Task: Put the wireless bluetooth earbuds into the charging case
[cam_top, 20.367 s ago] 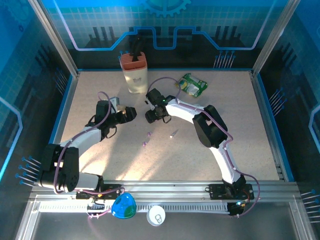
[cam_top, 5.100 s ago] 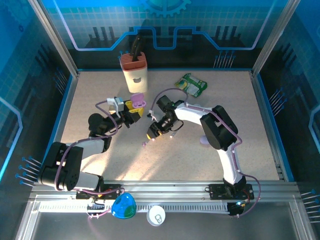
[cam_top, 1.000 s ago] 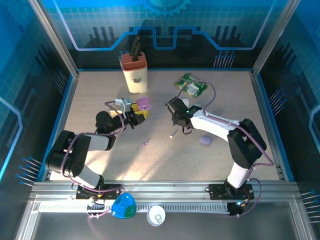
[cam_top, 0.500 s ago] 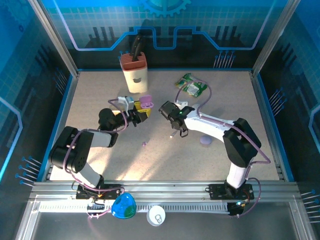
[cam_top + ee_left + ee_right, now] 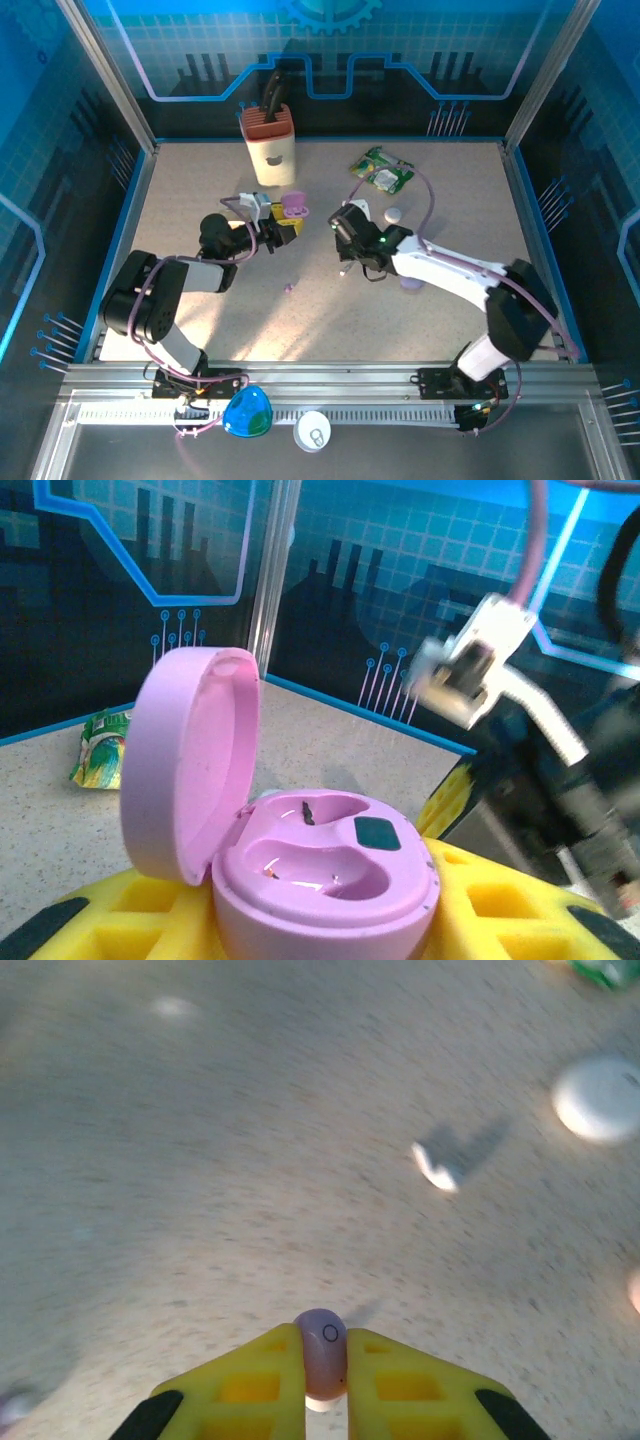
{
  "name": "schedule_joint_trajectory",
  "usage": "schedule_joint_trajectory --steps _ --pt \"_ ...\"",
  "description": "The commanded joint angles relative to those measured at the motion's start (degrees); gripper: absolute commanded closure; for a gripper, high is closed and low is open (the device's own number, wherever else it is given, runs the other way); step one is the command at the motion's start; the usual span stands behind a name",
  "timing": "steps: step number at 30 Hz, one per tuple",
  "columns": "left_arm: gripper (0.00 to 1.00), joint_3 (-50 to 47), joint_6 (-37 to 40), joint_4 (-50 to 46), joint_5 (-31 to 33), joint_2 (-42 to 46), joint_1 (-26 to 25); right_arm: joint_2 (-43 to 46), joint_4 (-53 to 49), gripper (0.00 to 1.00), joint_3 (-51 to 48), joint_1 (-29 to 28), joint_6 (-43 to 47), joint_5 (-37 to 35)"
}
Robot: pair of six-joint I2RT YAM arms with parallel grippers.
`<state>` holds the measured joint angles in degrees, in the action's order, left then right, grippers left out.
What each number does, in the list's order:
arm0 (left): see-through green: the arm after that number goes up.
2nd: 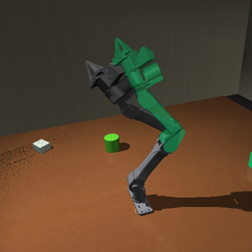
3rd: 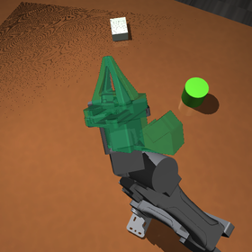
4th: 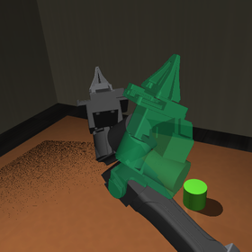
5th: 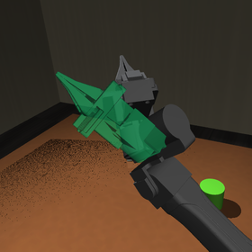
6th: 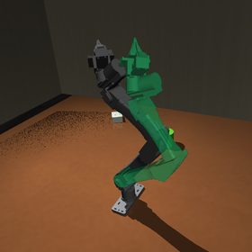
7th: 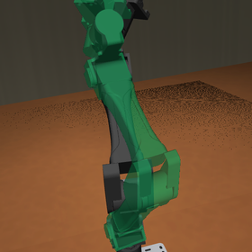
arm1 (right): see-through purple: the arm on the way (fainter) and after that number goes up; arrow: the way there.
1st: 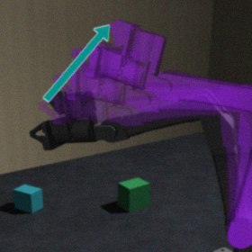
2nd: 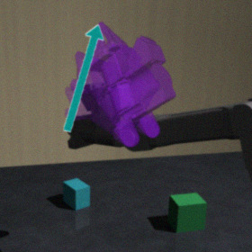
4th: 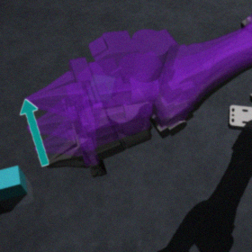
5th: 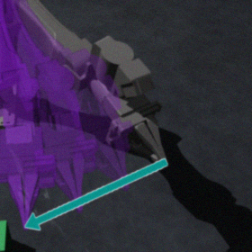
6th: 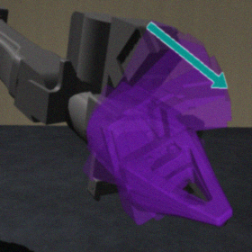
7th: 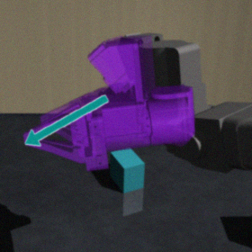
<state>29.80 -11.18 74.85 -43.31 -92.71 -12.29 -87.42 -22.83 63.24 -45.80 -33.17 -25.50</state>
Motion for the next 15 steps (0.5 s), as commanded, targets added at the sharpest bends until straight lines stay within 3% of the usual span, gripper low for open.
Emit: schedule_joint_trajectory --steps 1,6,15 --pt "0.59 -0.95 3.30 -1.12 -3.03 2.59 -0.36 4.57 12.96 0.88 -3.08 -0.78 10.49 10.09" --pt "0.60 -0.21 2.07 -0.72 -9.91 1.84 -0.44 8.50 19.37 0.89 -4.01 -1.02 19.87 19.21" --pt "0.60 0.40 -1.88 5.45 -15.25 -0.89 -0.45 9.29 23.34 0.89 -2.15 -1.05 21.43 26.11"
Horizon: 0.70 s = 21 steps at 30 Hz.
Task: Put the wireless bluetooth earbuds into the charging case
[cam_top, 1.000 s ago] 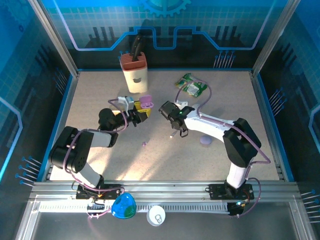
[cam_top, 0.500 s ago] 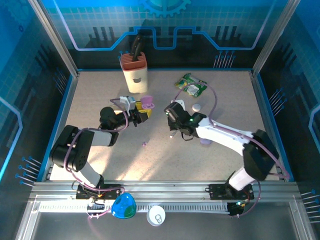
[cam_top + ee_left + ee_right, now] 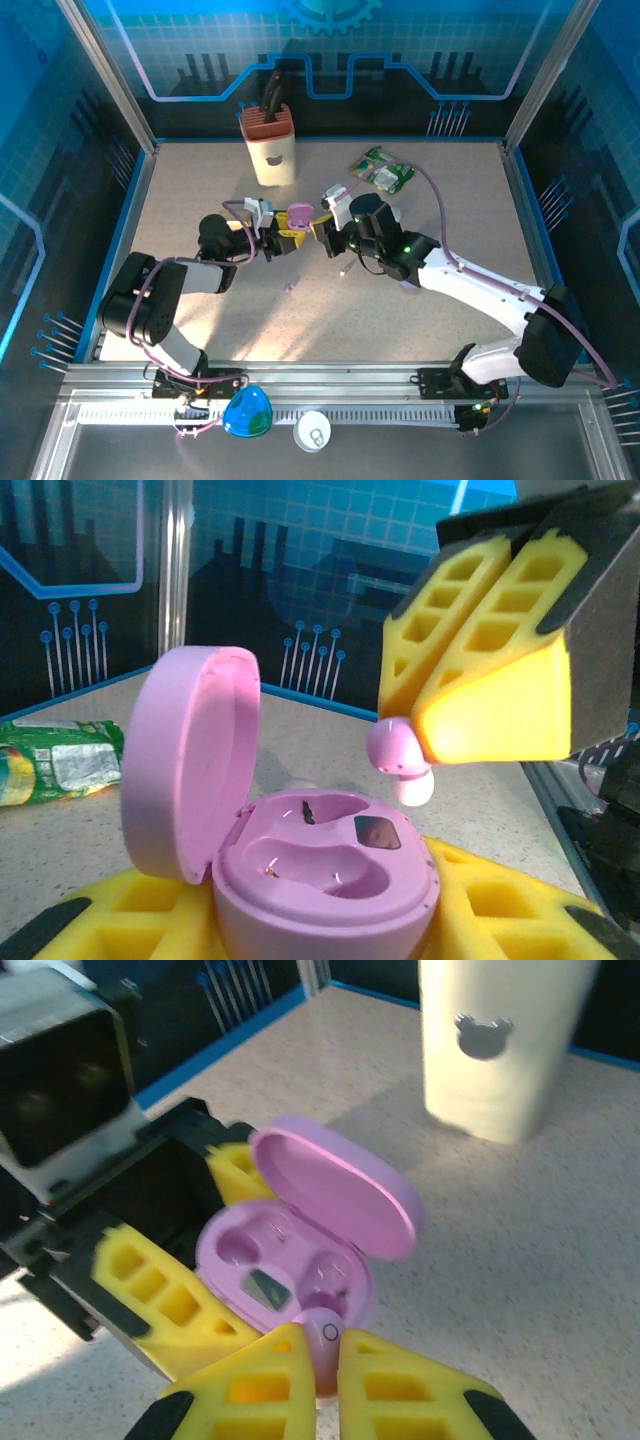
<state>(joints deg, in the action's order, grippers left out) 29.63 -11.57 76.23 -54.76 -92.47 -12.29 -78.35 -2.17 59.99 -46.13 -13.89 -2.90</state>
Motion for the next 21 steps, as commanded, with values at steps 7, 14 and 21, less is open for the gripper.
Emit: schedule_joint_trajectory --steps 7,14,21 --pt "0.60 0.31 -1.37 4.02 -4.77 -0.38 -0.49 -2.09 1.50 0.89 2.85 -0.72 3.39 1.64" --pt "0.59 -0.27 -0.93 4.08 -5.36 0.80 -0.54 -3.57 1.82 0.89 3.08 -0.53 3.34 1.29" --pt "0.59 -0.36 -1.00 4.16 -3.41 1.64 -0.53 -4.01 1.51 0.88 2.14 -0.45 2.93 1.05"
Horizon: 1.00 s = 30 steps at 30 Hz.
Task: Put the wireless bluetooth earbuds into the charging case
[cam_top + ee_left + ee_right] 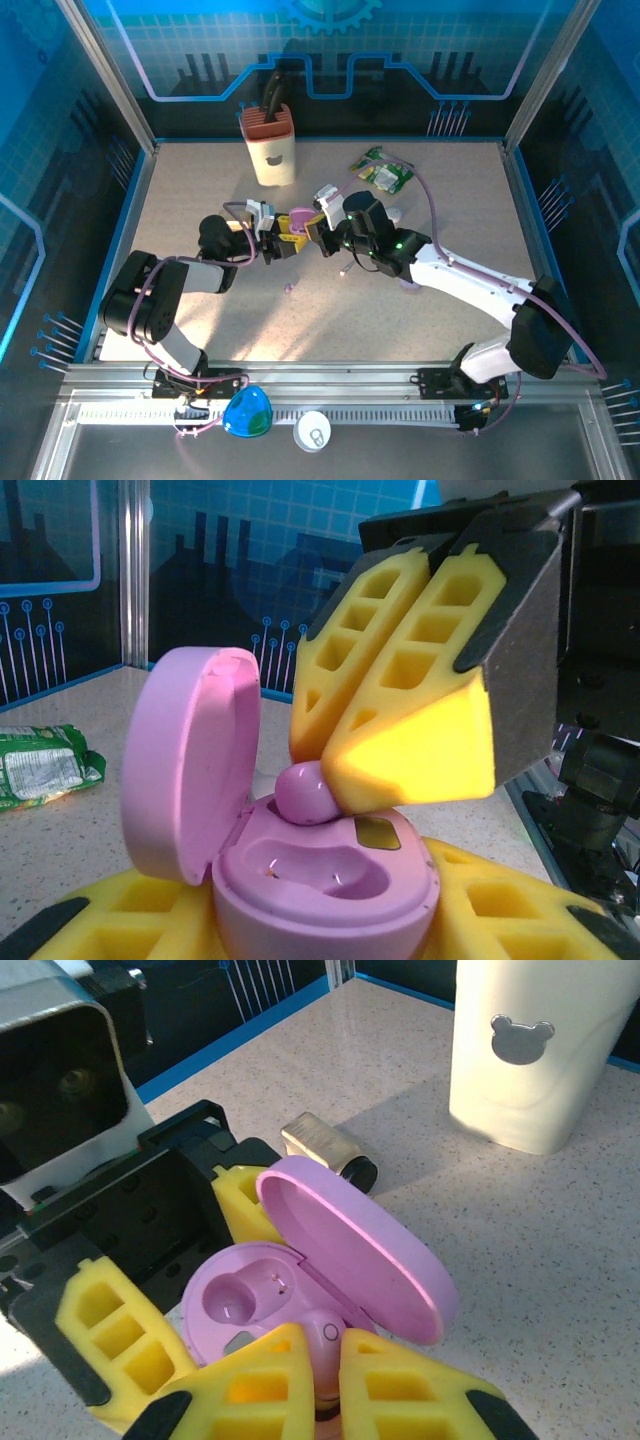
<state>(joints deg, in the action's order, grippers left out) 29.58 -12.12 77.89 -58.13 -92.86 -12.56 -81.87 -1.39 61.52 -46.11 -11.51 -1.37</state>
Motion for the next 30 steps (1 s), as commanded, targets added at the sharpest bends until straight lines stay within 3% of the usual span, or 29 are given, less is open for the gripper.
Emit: schedule_joint_trajectory --steps 1,4,9,14,19,23,30 --pt "0.59 -0.39 -0.36 2.45 0.39 2.27 -0.25 -0.41 0.61 0.88 0.41 -0.37 0.44 -0.48" --pt "0.59 -0.42 -0.10 2.43 1.92 2.67 -0.19 -0.05 0.57 0.82 0.06 -0.39 0.04 0.56" --pt "0.59 -0.93 0.69 2.43 5.12 2.46 0.22 3.30 1.80 0.56 -0.88 0.17 -0.89 2.49" --pt "0.59 -1.65 1.20 2.42 8.85 2.62 1.89 8.39 5.45 0.40 -6.28 3.38 -4.67 8.58" --pt "0.59 -2.37 1.08 2.44 12.89 4.56 3.64 8.47 9.69 0.34 -13.32 5.94 -10.43 11.18" --pt "0.59 -3.01 0.34 2.45 14.30 7.08 5.07 2.05 10.19 0.35 -14.54 6.45 -16.77 12.29" --pt "0.59 -4.32 -0.39 2.45 15.65 12.03 5.77 -16.19 12.55 0.38 -7.20 6.51 -15.43 30.09"
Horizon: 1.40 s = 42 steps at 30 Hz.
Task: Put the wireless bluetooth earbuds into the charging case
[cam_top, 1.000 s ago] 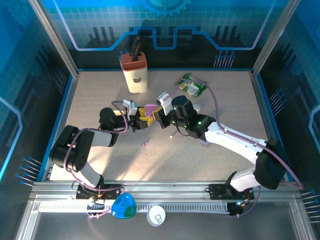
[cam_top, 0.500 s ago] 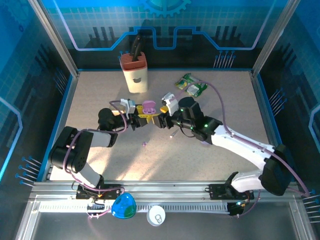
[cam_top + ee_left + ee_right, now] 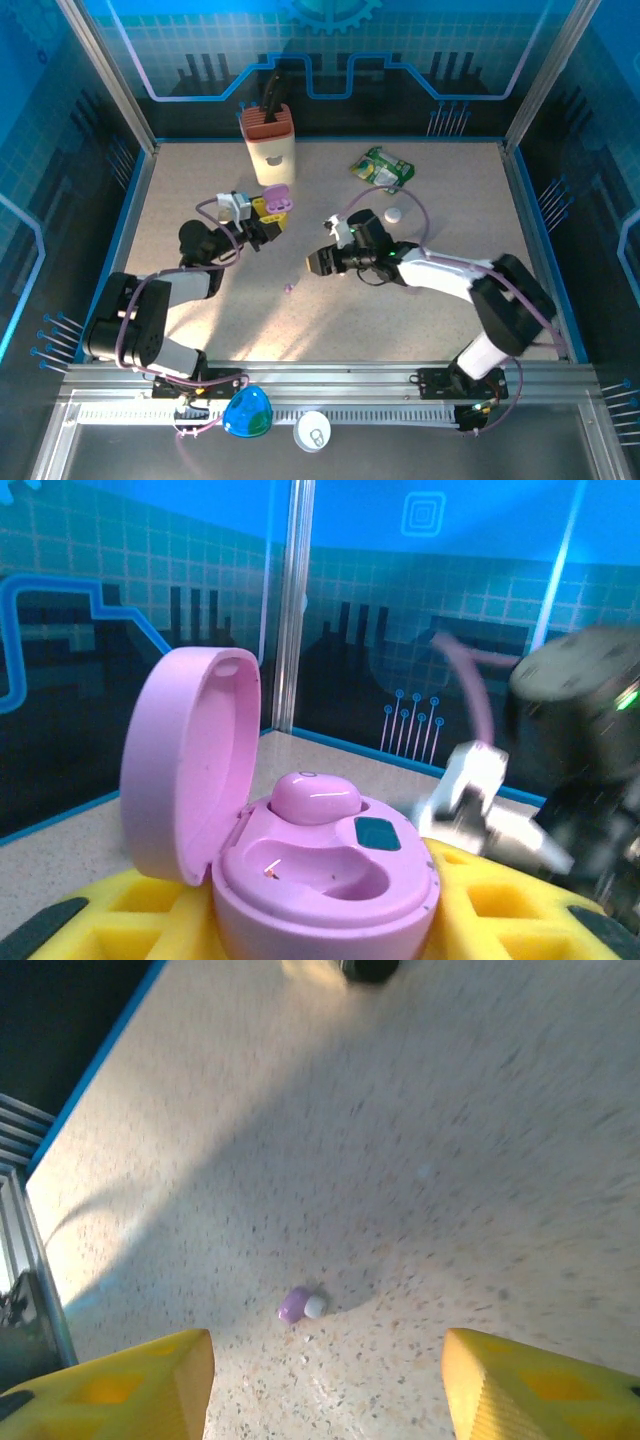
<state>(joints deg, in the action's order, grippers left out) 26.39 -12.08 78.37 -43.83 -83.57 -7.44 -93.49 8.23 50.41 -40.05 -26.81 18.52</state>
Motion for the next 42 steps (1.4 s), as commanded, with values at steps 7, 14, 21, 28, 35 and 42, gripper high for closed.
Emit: schedule_joint_trajectory --steps 7,14,21,28,35,42 --pt "0.59 -2.66 -0.76 1.33 1.30 6.46 0.87 -18.18 -4.23 0.37 15.97 -1.65 5.17 16.07" --pt "0.59 -4.23 0.73 0.34 1.30 8.28 0.86 -27.77 -14.28 0.36 28.04 -4.46 10.64 17.66" --pt "0.59 -4.07 0.75 -0.26 0.89 8.35 0.85 -32.75 -21.71 0.35 33.63 -6.47 15.62 16.81" --pt "0.59 -4.16 0.47 0.01 0.52 8.01 0.76 -31.40 -22.82 0.36 30.69 -6.46 16.17 16.93" --pt "0.59 -4.52 1.68 -0.94 0.61 8.07 0.80 -26.67 -22.34 0.39 24.47 -6.45 15.09 17.50" --pt "0.59 -4.52 2.30 -1.00 0.69 7.89 0.85 -23.25 -19.57 0.41 19.18 -7.22 11.93 18.04"
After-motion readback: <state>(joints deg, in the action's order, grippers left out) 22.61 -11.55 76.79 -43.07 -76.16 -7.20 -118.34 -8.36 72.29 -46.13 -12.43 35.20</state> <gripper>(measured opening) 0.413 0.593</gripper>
